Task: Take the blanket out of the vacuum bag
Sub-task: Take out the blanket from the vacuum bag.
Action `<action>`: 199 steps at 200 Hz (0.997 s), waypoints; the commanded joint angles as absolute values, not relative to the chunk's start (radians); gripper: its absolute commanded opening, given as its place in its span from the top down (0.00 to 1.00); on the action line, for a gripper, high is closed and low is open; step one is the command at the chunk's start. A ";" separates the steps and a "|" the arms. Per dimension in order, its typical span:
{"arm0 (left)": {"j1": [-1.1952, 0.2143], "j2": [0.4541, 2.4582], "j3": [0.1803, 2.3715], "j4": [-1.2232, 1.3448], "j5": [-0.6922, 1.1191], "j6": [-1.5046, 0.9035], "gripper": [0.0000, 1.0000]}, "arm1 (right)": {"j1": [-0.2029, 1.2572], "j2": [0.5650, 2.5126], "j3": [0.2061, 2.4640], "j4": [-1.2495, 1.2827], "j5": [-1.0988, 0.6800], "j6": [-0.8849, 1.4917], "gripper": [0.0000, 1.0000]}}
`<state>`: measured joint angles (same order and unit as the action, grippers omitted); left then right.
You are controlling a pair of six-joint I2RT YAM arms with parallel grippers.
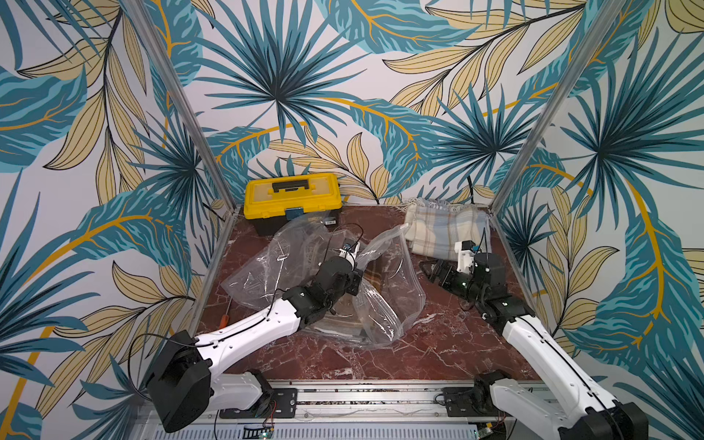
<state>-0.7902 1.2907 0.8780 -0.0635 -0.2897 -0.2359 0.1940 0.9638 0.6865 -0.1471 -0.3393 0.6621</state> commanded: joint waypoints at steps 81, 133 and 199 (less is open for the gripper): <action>-0.796 1.239 0.882 -0.062 -0.252 -0.283 1.00 | 0.513 1.263 0.674 0.130 -0.216 0.797 0.10; -0.795 1.193 0.883 -0.180 -0.252 -0.324 1.00 | 0.514 1.510 0.743 0.256 -0.209 0.777 0.11; -0.795 1.135 0.782 -0.171 -0.295 -0.341 1.00 | 0.525 1.727 0.715 0.610 -0.326 0.930 0.17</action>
